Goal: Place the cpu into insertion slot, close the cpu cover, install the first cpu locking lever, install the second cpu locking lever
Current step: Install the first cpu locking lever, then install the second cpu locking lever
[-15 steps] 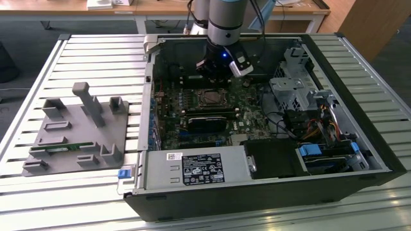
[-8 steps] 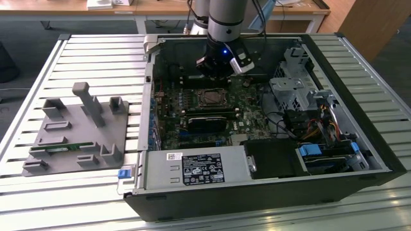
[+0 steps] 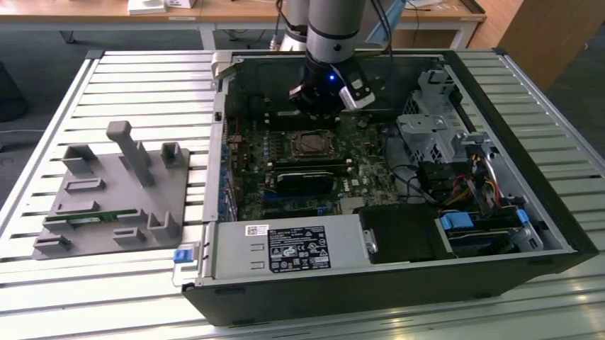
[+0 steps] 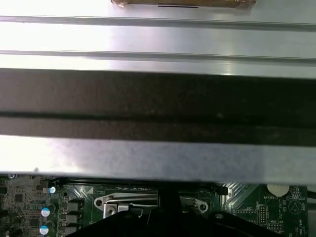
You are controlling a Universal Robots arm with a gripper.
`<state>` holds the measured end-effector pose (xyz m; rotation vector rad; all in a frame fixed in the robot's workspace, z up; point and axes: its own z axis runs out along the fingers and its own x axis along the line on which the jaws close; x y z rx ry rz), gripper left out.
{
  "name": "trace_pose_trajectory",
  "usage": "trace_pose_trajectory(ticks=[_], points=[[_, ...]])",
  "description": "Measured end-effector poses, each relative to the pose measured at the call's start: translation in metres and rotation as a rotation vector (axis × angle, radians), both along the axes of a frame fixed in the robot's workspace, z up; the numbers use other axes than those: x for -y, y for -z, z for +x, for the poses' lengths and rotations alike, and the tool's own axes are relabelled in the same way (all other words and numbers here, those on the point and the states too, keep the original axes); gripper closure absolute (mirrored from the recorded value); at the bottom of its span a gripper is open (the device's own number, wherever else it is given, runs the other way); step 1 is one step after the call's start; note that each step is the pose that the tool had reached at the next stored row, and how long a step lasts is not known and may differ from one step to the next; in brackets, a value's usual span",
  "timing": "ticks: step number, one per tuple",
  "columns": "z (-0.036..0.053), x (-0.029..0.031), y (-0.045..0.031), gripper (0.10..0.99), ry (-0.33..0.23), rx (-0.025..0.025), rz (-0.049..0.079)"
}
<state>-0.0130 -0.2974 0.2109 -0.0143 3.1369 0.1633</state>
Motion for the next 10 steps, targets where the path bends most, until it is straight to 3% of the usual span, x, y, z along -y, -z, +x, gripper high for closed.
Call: trace_pose_trajectory(ticks=[10], points=[[0.0007,0.0030,0.0000,0.980,0.000,0.0000,0.000]])
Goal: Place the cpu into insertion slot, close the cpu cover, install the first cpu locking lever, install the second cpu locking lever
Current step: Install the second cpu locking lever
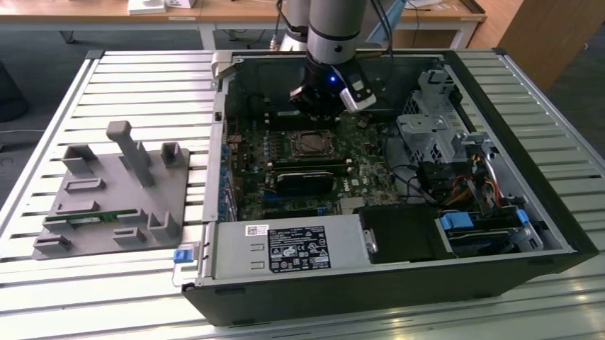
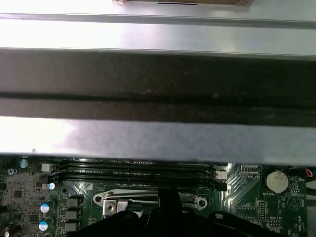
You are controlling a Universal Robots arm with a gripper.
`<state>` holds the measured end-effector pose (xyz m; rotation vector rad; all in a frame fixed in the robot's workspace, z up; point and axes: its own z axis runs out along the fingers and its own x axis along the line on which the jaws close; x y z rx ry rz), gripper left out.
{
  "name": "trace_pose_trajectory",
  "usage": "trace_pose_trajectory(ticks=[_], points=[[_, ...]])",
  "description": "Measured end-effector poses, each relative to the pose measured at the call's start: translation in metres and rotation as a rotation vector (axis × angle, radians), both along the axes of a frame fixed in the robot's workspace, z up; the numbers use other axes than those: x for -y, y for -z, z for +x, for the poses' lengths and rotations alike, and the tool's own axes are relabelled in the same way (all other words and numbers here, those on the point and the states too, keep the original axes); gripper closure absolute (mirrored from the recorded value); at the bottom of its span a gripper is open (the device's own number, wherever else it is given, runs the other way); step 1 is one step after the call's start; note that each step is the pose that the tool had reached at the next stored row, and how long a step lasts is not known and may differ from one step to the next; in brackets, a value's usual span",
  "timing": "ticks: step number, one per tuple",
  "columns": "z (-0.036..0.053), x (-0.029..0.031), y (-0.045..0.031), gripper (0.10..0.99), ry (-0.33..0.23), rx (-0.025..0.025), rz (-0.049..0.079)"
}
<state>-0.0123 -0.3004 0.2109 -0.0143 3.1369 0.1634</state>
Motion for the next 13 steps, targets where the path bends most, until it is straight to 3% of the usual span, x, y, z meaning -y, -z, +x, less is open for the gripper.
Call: trace_pose_trajectory(ticks=[13], points=[[0.0006,0.0086,0.0000,0.980,0.000,0.0000,0.000]])
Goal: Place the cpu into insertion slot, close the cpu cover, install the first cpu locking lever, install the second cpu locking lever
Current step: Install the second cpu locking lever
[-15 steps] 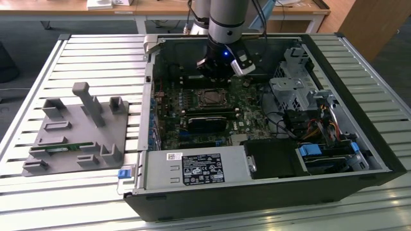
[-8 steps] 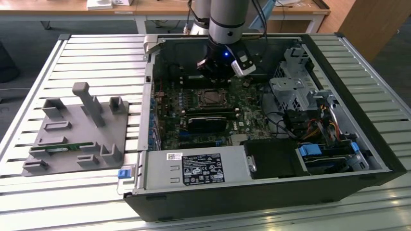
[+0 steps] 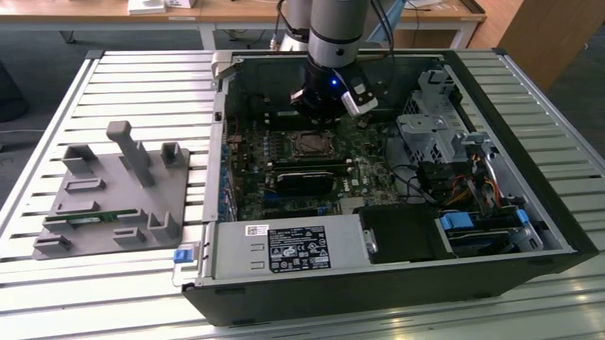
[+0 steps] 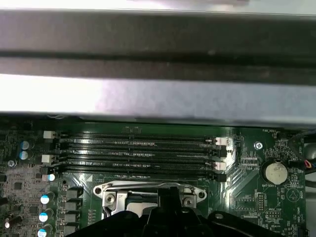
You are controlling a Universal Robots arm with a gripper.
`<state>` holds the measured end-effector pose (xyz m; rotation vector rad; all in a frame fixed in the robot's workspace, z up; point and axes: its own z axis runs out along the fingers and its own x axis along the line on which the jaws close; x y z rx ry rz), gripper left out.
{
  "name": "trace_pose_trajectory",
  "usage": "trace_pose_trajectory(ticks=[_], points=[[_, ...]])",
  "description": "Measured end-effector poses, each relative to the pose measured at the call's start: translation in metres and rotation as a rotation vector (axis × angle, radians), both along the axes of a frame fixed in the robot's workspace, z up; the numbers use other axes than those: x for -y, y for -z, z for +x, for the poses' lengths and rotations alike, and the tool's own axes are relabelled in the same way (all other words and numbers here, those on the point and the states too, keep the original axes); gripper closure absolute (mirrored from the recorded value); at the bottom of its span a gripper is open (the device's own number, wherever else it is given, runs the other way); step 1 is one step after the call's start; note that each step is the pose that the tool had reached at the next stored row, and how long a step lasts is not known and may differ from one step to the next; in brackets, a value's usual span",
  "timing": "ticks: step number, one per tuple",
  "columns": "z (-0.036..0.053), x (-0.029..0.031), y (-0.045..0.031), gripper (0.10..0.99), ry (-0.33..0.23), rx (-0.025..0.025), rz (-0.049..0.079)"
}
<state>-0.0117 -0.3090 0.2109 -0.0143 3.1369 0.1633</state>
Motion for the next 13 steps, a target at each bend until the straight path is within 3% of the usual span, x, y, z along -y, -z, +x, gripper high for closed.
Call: trace_pose_trajectory(ticks=[9,13], points=[[0.0003,0.0079,-0.0002,0.980,0.000,-0.0002,0.003],[0.0002,0.0082,-0.0063,0.980,0.000,-0.0002,0.004]])
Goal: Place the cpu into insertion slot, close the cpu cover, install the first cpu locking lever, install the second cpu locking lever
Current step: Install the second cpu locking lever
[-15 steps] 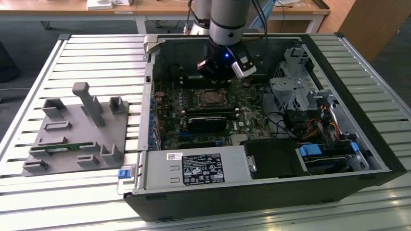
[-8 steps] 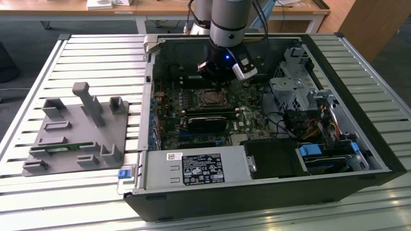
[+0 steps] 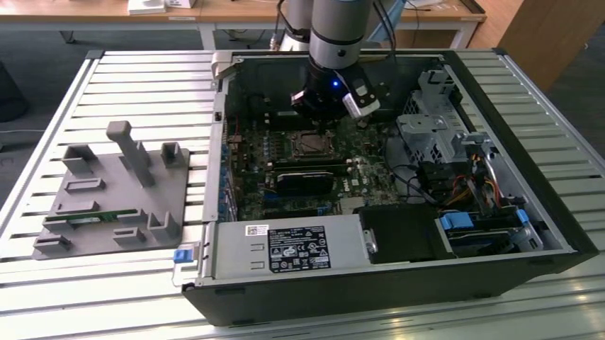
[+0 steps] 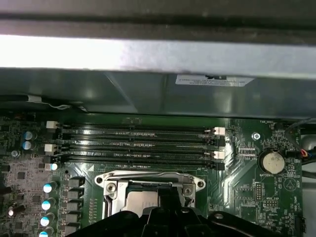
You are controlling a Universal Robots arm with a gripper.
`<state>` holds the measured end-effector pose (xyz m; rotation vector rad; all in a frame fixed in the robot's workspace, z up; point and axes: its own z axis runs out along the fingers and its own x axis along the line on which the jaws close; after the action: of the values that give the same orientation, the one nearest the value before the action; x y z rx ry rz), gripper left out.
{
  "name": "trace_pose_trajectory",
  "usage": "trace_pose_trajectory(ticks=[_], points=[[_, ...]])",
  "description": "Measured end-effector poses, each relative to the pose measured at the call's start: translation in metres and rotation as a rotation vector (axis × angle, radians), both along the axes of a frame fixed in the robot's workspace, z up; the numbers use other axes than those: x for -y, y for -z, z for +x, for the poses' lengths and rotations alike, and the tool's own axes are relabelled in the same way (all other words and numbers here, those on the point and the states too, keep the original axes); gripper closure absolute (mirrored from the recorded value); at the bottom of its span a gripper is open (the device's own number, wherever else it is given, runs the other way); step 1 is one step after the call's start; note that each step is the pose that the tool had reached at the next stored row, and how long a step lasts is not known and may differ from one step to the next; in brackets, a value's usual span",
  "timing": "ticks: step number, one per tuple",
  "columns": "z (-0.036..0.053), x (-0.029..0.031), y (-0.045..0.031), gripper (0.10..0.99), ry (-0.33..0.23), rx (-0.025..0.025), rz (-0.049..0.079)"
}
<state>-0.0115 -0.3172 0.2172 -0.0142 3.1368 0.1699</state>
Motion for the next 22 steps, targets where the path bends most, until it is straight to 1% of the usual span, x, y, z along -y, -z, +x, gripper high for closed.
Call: trace_pose_trajectory(ticks=[2,8,11,14,16,18,22], points=[[0.0000,0.0000,-0.0051,0.980,0.000,-0.0001,0.000],[0.0000,0.0013,-0.0114,0.980,0.000,-0.0003,0.000],[0.0000,0.0014,-0.0169,0.980,0.000,-0.0010,-0.001],[0.0000,0.0029,-0.0174,0.980,0.000,-0.0022,0.000],[0.0000,0.0059,-0.0174,0.980,0.000,-0.0023,-0.001],[0.0000,0.0105,-0.0173,0.980,0.000,-0.0022,0.000],[0.0000,0.0234,-0.0171,0.980,0.000,-0.0022,0.000]])
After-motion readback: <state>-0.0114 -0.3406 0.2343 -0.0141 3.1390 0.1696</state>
